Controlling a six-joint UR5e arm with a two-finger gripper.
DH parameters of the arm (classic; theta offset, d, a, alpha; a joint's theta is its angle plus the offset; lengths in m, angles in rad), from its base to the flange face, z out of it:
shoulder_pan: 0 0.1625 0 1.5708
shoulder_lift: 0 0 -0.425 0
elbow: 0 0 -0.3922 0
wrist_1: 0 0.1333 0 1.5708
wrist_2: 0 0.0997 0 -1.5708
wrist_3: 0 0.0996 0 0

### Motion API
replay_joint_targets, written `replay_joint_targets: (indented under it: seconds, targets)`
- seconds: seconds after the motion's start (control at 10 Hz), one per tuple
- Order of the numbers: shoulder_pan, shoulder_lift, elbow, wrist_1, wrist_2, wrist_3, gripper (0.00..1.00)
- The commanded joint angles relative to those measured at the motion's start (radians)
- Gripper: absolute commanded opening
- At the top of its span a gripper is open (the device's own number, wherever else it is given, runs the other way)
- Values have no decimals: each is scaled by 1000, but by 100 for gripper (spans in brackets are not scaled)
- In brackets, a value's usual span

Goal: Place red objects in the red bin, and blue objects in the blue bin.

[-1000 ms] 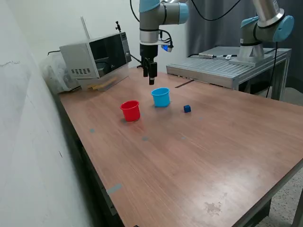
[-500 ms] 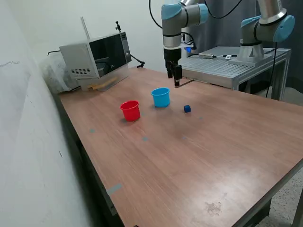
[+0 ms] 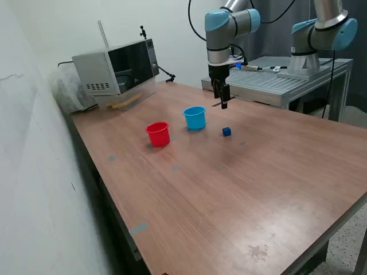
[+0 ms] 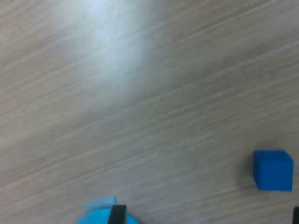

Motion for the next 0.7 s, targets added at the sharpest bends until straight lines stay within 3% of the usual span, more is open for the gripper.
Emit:
replay_joint_targets:
  seconds: [0.0,0.2,0.6]
  targets:
    - [67,1,4,-18,2,56,100]
    - [76,42,2,-21,35,70,100]
    - [74,133,-28,-50,35,70,100]
